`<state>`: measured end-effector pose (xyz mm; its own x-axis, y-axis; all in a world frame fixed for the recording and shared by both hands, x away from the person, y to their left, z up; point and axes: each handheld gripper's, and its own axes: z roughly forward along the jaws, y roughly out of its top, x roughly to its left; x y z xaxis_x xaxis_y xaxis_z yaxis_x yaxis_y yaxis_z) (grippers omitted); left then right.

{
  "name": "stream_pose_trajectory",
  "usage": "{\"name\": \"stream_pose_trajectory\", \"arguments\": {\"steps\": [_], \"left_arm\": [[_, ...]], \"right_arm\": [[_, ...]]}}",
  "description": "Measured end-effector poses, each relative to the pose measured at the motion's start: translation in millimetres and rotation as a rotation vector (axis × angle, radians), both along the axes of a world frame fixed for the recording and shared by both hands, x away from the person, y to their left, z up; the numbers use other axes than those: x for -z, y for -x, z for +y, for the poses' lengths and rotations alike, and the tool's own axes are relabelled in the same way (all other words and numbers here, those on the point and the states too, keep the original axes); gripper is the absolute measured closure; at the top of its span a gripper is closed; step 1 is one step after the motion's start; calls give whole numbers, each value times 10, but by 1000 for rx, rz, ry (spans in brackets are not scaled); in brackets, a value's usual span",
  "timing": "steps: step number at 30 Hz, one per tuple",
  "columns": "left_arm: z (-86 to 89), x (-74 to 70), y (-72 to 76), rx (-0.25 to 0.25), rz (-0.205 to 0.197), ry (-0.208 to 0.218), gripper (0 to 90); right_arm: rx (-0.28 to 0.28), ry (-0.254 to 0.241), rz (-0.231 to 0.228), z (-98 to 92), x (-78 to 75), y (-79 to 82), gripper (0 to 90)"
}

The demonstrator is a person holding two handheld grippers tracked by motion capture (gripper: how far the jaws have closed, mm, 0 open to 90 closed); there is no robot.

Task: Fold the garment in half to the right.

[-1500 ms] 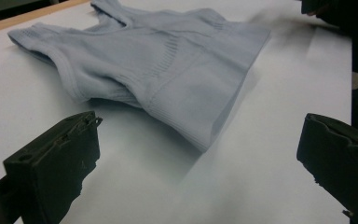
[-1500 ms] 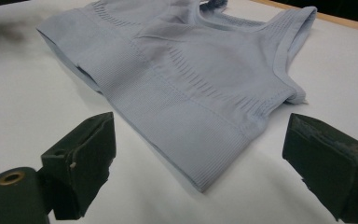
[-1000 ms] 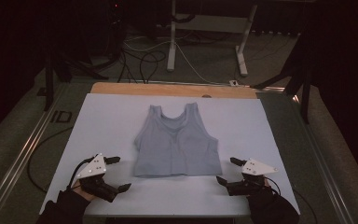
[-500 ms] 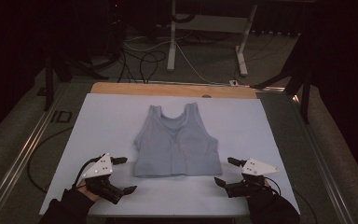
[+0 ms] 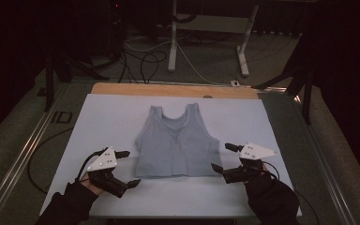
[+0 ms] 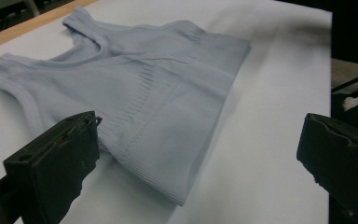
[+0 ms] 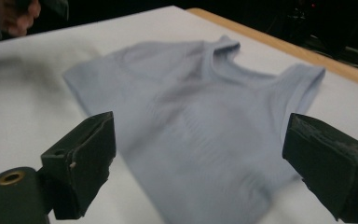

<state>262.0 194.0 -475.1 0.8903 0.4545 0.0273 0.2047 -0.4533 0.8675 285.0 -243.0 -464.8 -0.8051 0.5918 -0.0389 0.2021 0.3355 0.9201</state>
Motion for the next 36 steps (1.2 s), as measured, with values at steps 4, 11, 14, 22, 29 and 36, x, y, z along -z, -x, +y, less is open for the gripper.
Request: {"name": "stream_pose_trajectory", "arguments": {"steps": [4,11,14,22,29,36], "left_arm": [[-33,-26,6,-13,-5,-17,2],[-52,-71,-14,-70,-8,-27,2],[-66,-85,-15,-81,-15,-37,2],[-103,-77,-31,-87,14,-47,2],[-166,-23,-55,-86,59,-81,2],[-189,46,-101,-107,91,-87,3]], "right_arm": [[-12,0,-11,87,-74,-101,94],[-34,-6,-18,316,-220,-390,94],[-50,-9,-14,430,-254,-517,94],[-94,-7,8,777,-314,-859,94],[-114,14,24,982,-306,-1043,94],[-127,14,43,1186,-300,-1230,94]]}}
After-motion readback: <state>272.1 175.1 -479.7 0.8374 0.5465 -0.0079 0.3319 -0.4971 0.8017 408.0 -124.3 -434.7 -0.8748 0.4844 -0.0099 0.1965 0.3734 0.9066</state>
